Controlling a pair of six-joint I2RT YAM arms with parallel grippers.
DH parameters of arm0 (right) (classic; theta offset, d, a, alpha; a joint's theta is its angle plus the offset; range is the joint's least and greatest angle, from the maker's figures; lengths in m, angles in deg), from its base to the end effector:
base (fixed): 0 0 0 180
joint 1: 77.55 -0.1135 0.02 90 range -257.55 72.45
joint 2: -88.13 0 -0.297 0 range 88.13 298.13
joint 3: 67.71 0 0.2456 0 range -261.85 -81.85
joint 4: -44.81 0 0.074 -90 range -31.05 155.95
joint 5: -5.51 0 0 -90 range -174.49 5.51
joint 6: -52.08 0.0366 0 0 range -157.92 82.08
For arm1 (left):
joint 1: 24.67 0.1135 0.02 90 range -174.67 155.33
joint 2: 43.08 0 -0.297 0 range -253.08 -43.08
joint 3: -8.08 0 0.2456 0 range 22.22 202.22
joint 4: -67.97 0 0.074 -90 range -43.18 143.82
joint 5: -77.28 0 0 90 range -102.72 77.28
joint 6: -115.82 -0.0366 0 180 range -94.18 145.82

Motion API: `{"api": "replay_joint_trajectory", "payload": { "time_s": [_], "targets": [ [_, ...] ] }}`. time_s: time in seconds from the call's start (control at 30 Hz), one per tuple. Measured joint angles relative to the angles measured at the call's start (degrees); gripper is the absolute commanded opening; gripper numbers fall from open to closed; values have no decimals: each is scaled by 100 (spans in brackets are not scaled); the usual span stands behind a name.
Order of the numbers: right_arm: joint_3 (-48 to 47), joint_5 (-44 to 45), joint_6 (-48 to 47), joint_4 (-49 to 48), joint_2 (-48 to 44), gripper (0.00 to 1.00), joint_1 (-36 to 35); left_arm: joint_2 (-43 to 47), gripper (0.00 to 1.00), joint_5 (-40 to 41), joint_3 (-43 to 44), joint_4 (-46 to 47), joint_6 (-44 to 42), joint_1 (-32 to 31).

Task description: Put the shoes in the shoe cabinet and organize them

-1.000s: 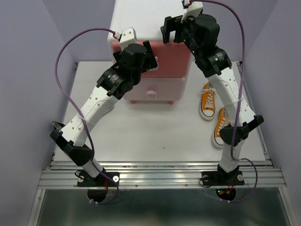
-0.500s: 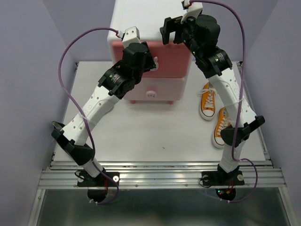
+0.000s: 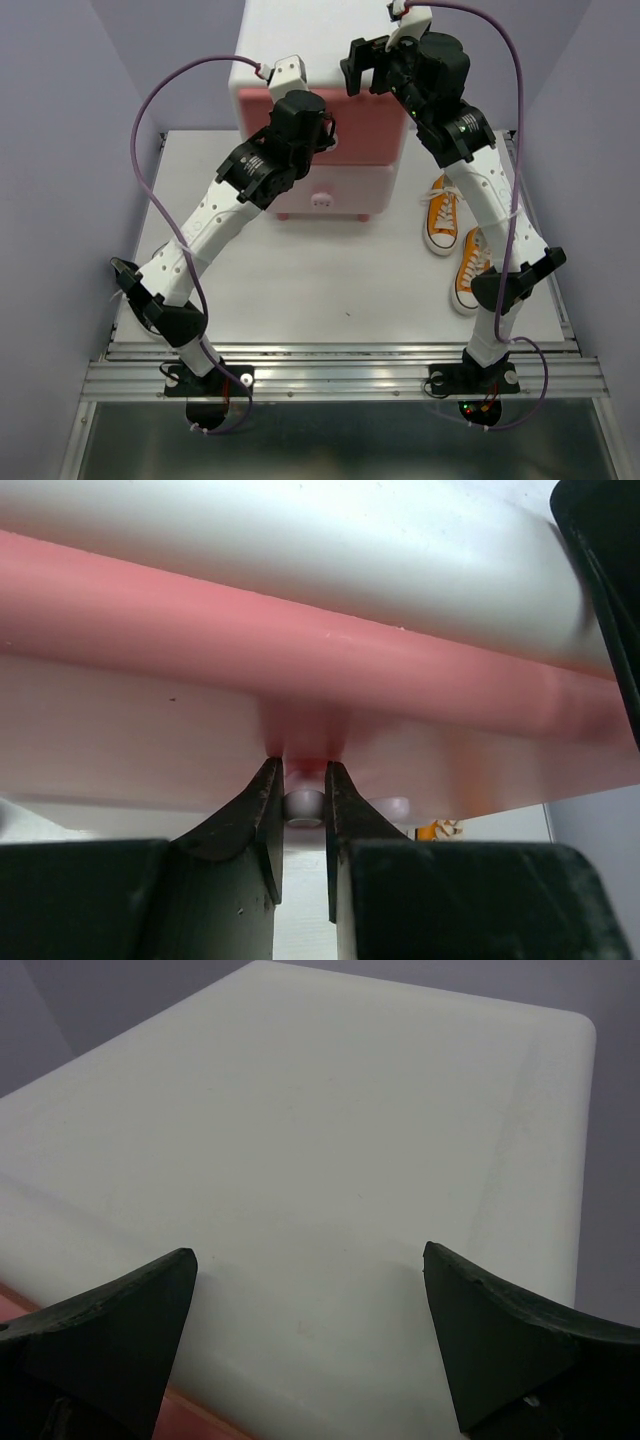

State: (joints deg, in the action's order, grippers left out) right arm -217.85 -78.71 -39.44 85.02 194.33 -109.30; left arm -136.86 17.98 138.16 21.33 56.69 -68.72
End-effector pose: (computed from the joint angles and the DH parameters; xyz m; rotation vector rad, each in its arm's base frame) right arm 0.3335 0.2020 0.5763 -0.3552 1.4737 0.3475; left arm 0.2583 -0.2239 0.5363 -0.1923 1.7406 -0.4940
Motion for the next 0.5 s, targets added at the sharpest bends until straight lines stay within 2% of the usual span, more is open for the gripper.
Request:
{"api": "replay_joint_trajectory", "payload": {
  "time_s": [0.2,0.33,0.5],
  "targets": [
    [103,31,-2,-81,-39,100,0,68,0,212,57,-356,232,-210],
    [199,33,-9,-170,-83,100,-7,555,0,160,-310,-684,595,-420],
    [319,44,-7,-256,-146,100,-20,1167,0,-52,-402,-1587,1115,-741]
  ]
}}
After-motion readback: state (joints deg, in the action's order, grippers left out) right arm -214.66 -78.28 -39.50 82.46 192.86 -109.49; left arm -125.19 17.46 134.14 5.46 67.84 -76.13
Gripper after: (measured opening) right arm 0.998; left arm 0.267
